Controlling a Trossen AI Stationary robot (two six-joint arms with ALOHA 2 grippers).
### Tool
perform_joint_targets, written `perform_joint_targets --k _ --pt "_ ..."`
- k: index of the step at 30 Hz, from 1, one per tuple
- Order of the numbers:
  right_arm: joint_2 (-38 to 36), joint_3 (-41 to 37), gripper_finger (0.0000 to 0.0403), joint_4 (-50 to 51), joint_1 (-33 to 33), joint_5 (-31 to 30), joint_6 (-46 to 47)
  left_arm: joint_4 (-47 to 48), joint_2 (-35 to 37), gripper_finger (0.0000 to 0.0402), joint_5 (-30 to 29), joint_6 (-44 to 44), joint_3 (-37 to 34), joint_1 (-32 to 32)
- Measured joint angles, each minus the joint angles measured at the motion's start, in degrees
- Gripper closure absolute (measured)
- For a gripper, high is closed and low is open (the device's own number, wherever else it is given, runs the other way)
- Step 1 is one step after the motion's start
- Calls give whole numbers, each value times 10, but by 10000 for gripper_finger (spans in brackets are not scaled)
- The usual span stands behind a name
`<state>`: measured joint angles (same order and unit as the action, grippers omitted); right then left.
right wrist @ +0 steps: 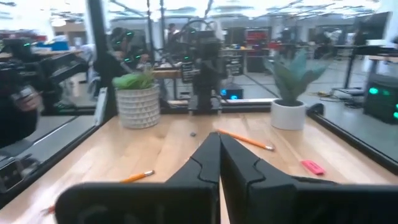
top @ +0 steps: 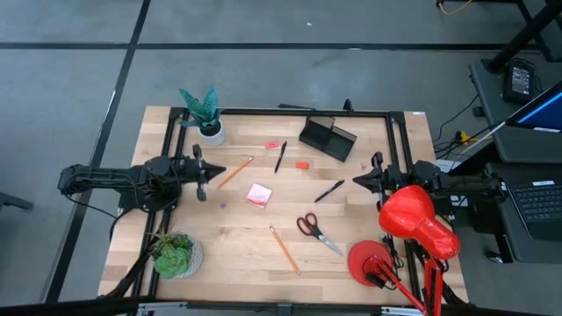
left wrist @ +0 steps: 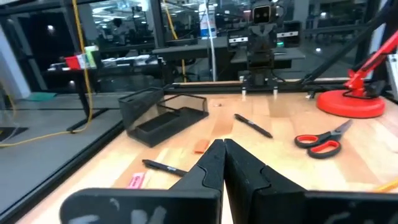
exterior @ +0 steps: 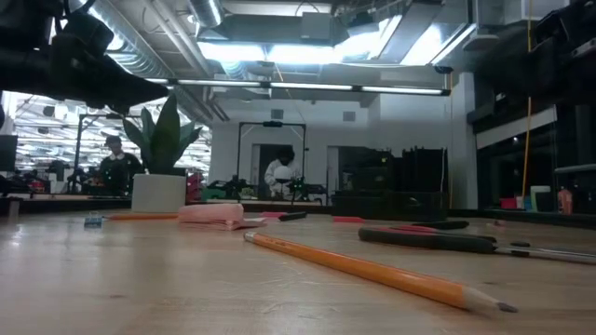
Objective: Pick and place office supplies into organizer
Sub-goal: Put the pink binder clip into the black desk organizer
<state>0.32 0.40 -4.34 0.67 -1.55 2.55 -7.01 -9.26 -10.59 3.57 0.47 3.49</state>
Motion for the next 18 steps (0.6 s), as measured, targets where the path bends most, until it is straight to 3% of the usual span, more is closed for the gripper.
perform_joint_targets --k 9,18 --pt "10 11 394 10 0 -74 34 0 0 399 -27 -29 12 0" --pt "96 71 399 61 0 -109 89 0 -34 399 -67 -10 51 0"
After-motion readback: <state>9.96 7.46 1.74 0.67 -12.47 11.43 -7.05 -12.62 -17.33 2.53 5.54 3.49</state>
